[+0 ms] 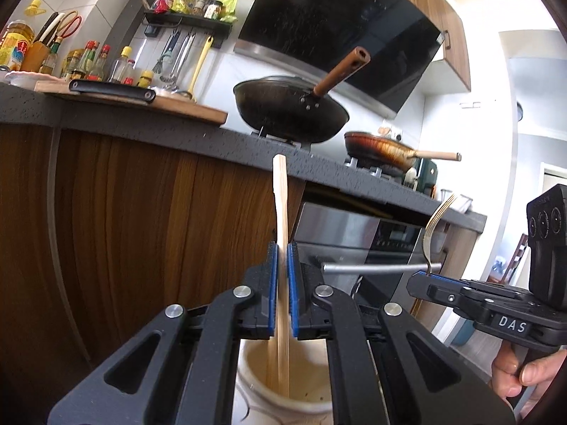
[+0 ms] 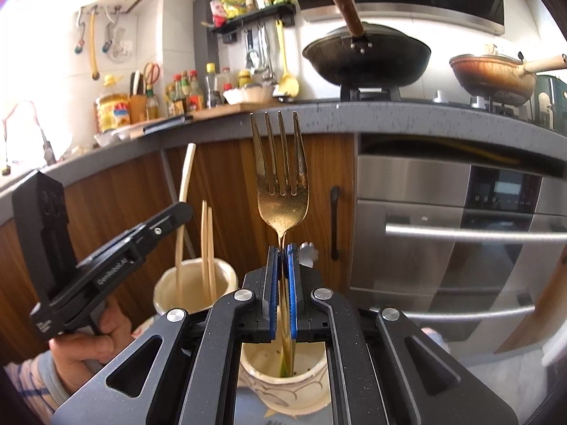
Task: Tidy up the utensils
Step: 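Lower the chopstick into the tall pot with the left tool while the right tool inserts the fork, then open both tools and move them back over the table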
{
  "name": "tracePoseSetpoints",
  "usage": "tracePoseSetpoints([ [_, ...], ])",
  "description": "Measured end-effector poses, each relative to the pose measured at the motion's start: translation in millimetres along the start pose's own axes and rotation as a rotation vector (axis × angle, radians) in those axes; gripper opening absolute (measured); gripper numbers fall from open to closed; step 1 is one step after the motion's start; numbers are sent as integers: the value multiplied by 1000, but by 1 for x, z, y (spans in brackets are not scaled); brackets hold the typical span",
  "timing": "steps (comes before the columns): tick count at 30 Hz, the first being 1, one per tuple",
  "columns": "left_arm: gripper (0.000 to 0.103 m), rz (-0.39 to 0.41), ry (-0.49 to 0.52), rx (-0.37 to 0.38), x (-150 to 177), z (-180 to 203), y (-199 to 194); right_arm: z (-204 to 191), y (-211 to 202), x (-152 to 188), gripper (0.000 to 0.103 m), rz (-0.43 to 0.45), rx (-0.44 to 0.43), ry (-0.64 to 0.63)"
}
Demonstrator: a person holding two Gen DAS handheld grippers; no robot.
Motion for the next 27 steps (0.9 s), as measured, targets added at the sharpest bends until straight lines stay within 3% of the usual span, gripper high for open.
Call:
tracePoseSetpoints([
  [12,6,-120,68,-38,22,1,8,5,20,25,6,-80,0,21],
  [27,7,-121,93,-46,20,4,5,18,26,28,6,-80,18,72],
])
Point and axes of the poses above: each gripper's, at about its wrist camera, not at the fingertips, and y roughly the way its jaws point, z to its right, x to its underside, the point moved 3 cm from there along y, roughly the way its jaws point, and after that the axes turned 14 degrees about z, right-handed, at the moved point
